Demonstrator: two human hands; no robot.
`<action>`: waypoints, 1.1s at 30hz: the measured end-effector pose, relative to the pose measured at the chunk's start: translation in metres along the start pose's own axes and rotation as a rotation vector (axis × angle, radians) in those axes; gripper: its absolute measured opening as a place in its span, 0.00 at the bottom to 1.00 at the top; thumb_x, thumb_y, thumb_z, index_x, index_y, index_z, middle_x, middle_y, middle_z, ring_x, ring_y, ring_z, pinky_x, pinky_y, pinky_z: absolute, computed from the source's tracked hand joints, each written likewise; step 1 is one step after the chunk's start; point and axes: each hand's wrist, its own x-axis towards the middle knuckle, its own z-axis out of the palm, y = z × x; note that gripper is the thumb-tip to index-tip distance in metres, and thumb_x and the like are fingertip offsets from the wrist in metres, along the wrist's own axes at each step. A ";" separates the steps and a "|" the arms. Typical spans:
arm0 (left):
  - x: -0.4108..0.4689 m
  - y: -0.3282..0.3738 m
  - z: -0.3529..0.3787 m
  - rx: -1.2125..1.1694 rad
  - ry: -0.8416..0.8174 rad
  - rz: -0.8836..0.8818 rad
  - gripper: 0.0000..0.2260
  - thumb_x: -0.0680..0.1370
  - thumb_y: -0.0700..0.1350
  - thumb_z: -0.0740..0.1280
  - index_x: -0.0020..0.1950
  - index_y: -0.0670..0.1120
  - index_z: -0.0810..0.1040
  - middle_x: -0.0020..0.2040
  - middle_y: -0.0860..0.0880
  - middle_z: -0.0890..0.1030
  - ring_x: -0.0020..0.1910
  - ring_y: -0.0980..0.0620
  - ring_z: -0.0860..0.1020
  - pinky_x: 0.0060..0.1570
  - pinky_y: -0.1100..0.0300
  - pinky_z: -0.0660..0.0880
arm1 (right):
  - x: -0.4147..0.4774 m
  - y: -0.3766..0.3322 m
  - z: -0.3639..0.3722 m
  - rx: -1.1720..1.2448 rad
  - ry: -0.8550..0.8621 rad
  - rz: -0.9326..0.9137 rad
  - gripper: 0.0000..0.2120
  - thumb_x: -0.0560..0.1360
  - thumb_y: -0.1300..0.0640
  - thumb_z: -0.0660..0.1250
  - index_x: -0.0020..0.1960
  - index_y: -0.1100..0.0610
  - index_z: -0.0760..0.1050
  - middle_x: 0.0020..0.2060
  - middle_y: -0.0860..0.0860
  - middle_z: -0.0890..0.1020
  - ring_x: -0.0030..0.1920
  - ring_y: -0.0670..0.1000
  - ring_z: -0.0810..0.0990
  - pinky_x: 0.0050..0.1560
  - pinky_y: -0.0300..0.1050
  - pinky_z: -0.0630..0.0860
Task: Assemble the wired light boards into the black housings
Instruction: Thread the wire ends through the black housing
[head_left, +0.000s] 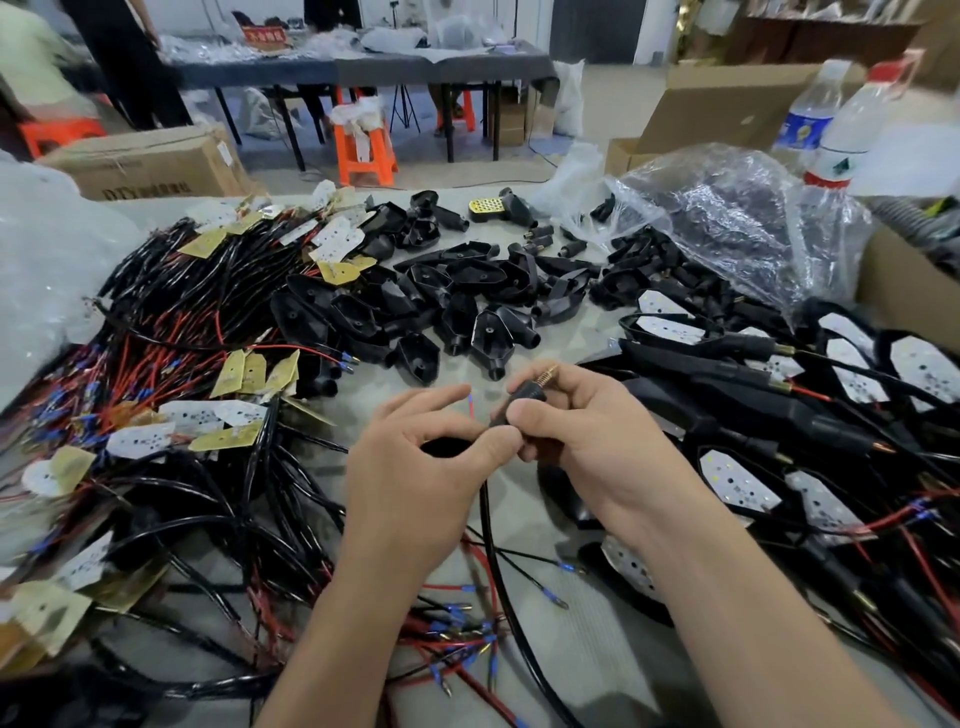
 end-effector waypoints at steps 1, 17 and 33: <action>0.000 0.001 -0.001 -0.007 -0.010 -0.007 0.08 0.62 0.69 0.73 0.39 0.71 0.84 0.57 0.74 0.79 0.68 0.68 0.70 0.63 0.67 0.63 | -0.001 0.000 0.000 0.012 0.011 0.001 0.09 0.76 0.73 0.66 0.50 0.61 0.76 0.40 0.61 0.79 0.33 0.50 0.76 0.33 0.38 0.74; -0.003 0.004 -0.005 -0.031 -0.105 -0.224 0.10 0.70 0.46 0.81 0.35 0.60 0.86 0.39 0.60 0.86 0.39 0.62 0.83 0.45 0.62 0.77 | -0.003 0.004 0.000 0.014 0.012 0.010 0.09 0.77 0.72 0.66 0.51 0.61 0.78 0.38 0.57 0.81 0.32 0.49 0.77 0.35 0.39 0.75; 0.000 0.014 -0.009 -0.562 -0.049 -0.412 0.13 0.80 0.40 0.69 0.41 0.54 0.89 0.40 0.51 0.87 0.40 0.56 0.83 0.43 0.63 0.79 | -0.007 0.004 0.003 -0.126 -0.087 -0.007 0.14 0.83 0.62 0.61 0.44 0.63 0.83 0.36 0.60 0.82 0.29 0.52 0.74 0.30 0.42 0.69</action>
